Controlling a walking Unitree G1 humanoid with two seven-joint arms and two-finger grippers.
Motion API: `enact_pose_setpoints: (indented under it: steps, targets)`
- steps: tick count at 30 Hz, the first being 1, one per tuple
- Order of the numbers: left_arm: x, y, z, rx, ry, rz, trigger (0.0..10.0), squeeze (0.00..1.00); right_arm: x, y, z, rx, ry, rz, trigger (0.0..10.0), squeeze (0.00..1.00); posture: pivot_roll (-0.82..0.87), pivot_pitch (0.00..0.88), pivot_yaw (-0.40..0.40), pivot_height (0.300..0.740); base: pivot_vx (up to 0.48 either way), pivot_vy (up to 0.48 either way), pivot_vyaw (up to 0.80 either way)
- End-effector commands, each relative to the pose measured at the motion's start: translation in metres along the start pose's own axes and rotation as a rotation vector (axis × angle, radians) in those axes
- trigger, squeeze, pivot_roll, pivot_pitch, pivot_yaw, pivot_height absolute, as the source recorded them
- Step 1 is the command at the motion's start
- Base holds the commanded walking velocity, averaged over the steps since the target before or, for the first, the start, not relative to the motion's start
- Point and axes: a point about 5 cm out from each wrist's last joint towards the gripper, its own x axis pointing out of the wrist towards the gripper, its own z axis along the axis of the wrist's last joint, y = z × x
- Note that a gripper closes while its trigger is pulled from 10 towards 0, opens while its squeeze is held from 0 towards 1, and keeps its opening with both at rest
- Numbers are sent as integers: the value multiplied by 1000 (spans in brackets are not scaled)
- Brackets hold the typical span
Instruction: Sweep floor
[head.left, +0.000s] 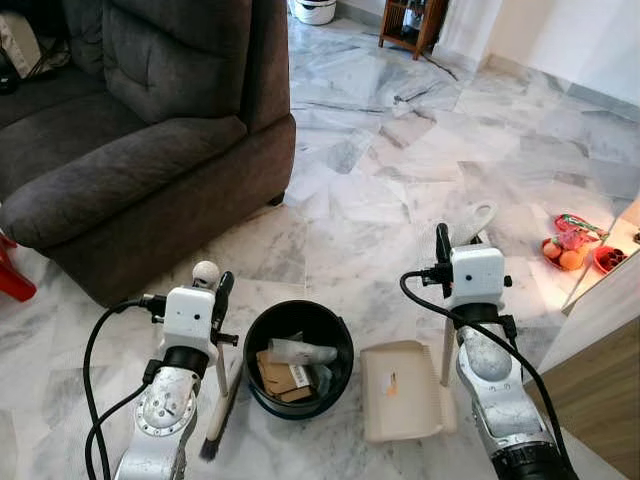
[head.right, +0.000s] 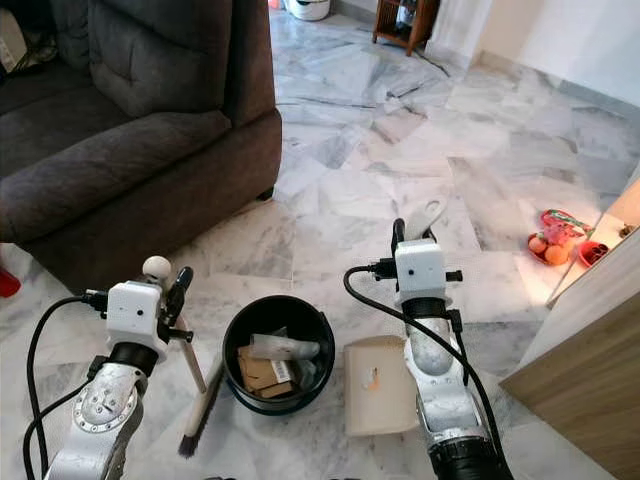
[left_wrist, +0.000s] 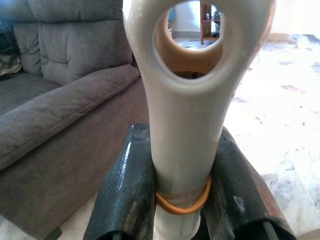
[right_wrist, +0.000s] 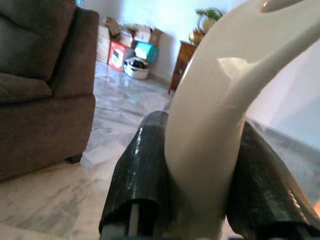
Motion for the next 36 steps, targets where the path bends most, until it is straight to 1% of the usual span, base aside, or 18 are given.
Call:
enact_pose_setpoints:
  steps: [1, 4, 8, 15, 36]
  targets:
    - [-4, 6, 5, 12, -39, 16, 10000, 0, -3, -4, -5, 34, 11, -19, 10000, 0, 167, 144, -24, 740, 0, 0, 0]
    - [-7, 9, 2, 6, -26, 28, 10000, 0, -3, -6, -7, 66, 17, -34, 10000, 0, 166, 142, -22, 740, 0, 0, 0]
    - [-8, 8, 1, 1, -24, 30, 10000, 0, -1, -5, -6, 101, 5, -16, 10000, 0, 163, 137, -22, 740, 0, 0, 0]
    - [-9, 6, -1, -2, -21, 28, 10000, 0, 0, -5, -6, 129, 3, -15, 10000, 0, 159, 124, -23, 740, 0, 0, 0]
    - [-7, 7, 0, -4, -30, 41, 10000, 0, 2, 2, -4, 148, -4, 31, 10000, 0, 148, 153, -33, 740, 0, 0, 0]
